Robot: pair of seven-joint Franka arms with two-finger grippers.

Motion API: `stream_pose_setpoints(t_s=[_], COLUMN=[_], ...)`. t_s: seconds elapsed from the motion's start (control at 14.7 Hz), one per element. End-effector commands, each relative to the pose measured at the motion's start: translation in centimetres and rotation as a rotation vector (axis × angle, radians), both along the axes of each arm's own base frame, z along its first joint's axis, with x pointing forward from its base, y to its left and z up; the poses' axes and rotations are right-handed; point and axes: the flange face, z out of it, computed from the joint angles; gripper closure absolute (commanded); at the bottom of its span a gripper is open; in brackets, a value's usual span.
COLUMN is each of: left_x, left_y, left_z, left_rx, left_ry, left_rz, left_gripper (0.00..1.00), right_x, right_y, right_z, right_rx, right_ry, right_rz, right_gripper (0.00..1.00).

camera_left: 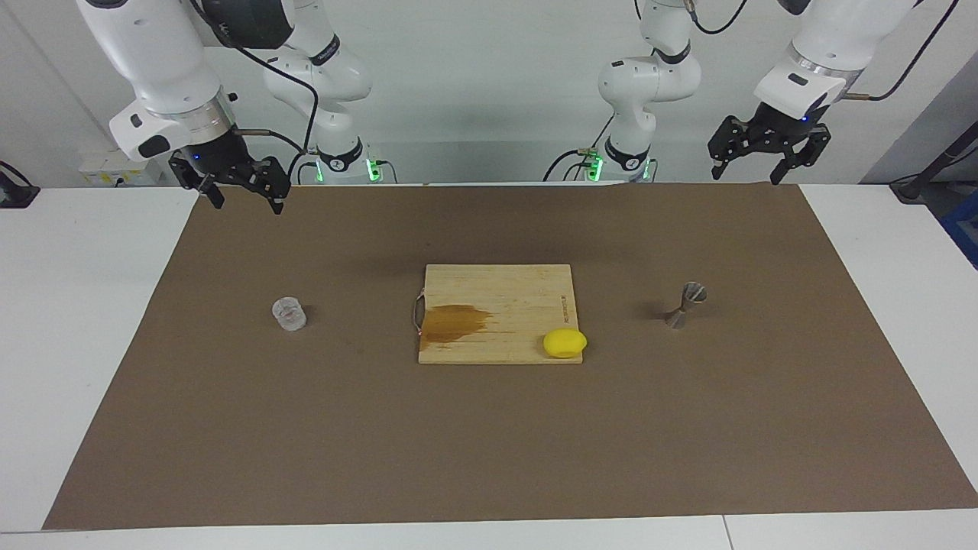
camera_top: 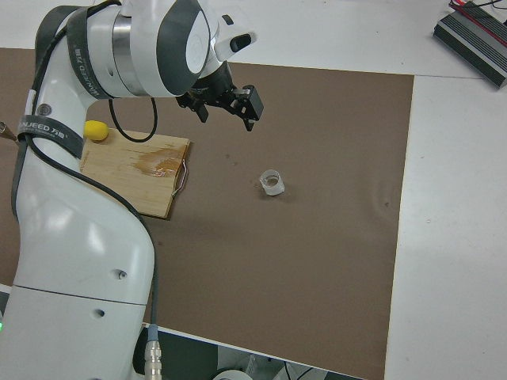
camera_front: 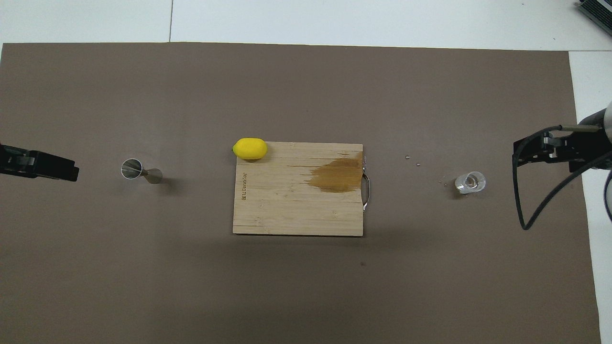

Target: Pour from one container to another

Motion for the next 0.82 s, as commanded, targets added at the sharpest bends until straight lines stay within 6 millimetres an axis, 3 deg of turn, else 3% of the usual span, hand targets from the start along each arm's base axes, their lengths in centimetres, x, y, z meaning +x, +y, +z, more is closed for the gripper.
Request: stream_pose_setpoints(t_s=[0.0,0.55,0.75], left_x=[-0.5,-0.9,-0.2], left_y=[0.0,1.5,1.9], left_z=[0.2,-0.1,-0.7], left_rx=[-0.006,0.006,0.021], left_ry=[-0.012,0.021,-0.013], left_rz=[0.003,0.039,0.166], left_gripper=[0.0,0.0,0.0], right_x=[-0.2,-0.1,-0.1], right_y=[-0.2,-0.2,-0.2], right_z=[-0.1,-0.1,-0.1], right_rx=[-0.01,-0.01,-0.01], right_ry=[-0.006,-0.004,-0.004], right_rz=[-0.017,-0.011,-0.011], right_gripper=[0.0,0.0,0.0])
